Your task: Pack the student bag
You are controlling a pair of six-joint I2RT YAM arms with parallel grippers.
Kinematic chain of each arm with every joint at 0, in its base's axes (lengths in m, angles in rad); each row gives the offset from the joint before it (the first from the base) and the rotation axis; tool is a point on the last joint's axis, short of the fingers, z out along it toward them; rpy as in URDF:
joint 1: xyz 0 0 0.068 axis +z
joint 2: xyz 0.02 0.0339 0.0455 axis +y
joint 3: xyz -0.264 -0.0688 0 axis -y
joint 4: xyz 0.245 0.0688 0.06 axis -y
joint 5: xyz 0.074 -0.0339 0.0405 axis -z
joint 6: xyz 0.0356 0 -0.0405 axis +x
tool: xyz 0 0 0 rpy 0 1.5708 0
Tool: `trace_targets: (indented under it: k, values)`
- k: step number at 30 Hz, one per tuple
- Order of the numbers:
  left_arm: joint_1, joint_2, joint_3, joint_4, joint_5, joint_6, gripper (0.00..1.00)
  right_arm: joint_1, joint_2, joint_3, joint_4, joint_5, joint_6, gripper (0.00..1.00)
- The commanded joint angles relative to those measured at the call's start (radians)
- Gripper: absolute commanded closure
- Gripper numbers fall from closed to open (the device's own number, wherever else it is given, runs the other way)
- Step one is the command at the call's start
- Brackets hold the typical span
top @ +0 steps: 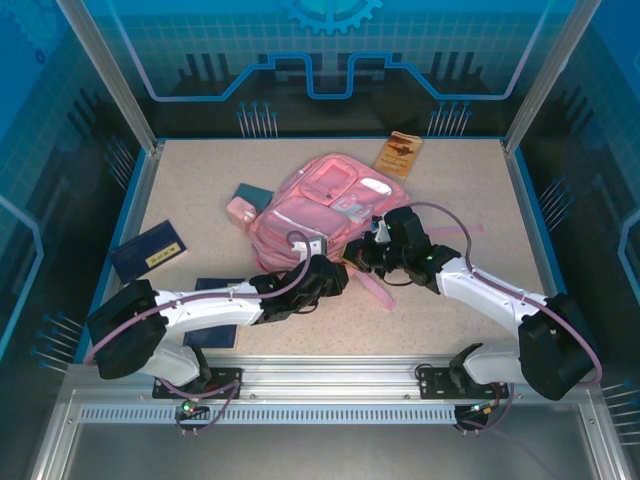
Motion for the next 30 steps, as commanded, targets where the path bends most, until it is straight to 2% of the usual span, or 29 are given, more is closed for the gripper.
trace_targets:
  k: [1,5,8,15,17,19,23,26,27,30]
  values:
    - [-0.003,0.024,-0.016,0.005,-0.065,0.013,0.68,0.010,-0.037,0.034,0.110,-0.062,0.011,1.00]
    - [-0.001,0.051,0.001,-0.015,-0.076,0.012,0.69,0.010,-0.035,0.031,0.116,-0.066,0.019,1.00]
    - [-0.001,0.060,0.012,-0.029,-0.100,0.018,0.74,0.010,-0.035,0.032,0.114,-0.069,0.020,1.00]
    - [0.000,0.043,0.016,-0.052,-0.135,0.063,0.95,0.006,-0.040,0.033,0.063,-0.033,-0.001,1.00]
    - [0.000,0.036,0.016,-0.072,-0.143,0.069,0.98,0.003,-0.043,0.035,0.027,-0.010,-0.019,1.00]
    - [0.000,0.030,0.012,-0.084,-0.135,0.072,0.98,0.001,-0.046,0.042,-0.024,0.024,-0.044,1.00]
    - [0.000,0.016,-0.003,-0.099,-0.077,0.076,0.85,-0.020,-0.051,0.049,-0.164,0.097,-0.088,0.99]
    - [0.000,-0.008,-0.024,-0.113,-0.058,0.071,0.78,-0.055,-0.049,0.027,-0.239,0.132,-0.110,0.68]
    - [0.000,-0.013,-0.028,-0.122,-0.056,0.071,0.76,-0.070,-0.044,0.024,-0.263,0.137,-0.122,0.61]
    - [0.000,-0.019,-0.034,-0.148,-0.056,0.065,0.74,-0.095,-0.032,0.013,-0.293,0.130,-0.131,0.49]
